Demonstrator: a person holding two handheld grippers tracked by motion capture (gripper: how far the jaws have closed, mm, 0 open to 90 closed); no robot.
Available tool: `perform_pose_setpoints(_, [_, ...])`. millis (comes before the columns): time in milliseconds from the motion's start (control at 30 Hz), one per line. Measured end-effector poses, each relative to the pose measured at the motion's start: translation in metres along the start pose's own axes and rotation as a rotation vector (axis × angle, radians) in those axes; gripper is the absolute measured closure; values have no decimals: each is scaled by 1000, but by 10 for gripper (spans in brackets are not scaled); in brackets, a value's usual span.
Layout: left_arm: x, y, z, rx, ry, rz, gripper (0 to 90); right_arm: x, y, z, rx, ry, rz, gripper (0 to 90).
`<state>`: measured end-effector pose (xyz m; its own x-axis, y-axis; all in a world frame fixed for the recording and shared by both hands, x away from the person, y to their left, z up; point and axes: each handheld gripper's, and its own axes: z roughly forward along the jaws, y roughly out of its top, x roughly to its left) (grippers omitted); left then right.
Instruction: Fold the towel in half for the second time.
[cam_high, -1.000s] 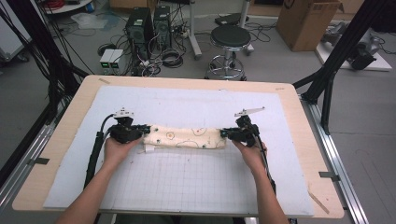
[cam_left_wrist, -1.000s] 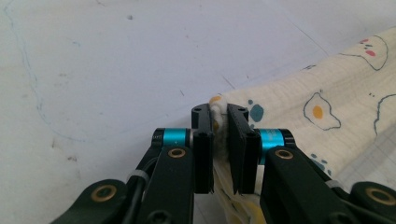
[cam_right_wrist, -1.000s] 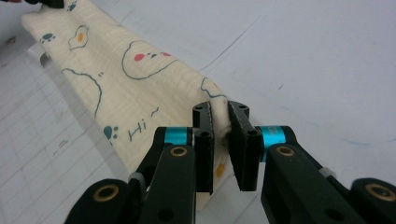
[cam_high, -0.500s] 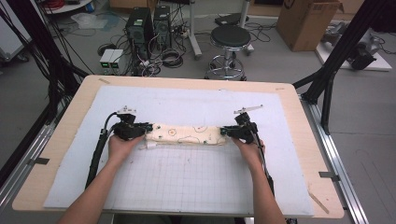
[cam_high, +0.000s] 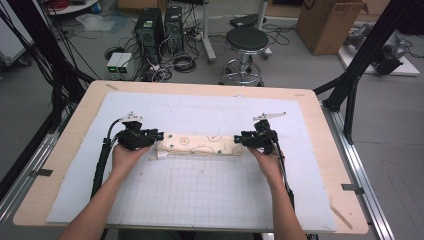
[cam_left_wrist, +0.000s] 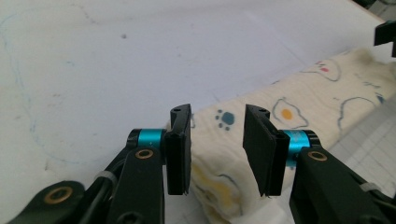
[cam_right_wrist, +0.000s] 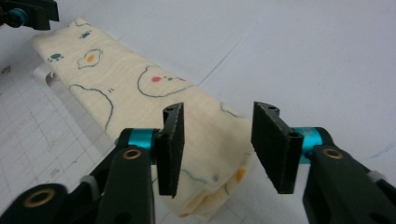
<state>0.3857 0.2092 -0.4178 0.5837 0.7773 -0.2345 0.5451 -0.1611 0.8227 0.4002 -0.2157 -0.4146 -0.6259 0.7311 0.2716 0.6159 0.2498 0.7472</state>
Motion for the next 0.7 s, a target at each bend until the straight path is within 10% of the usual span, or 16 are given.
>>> perform_pose_setpoints(700, [-8, 4, -16, 2, -26, 69, 524, 16, 5, -11, -54, -5, -28, 234])
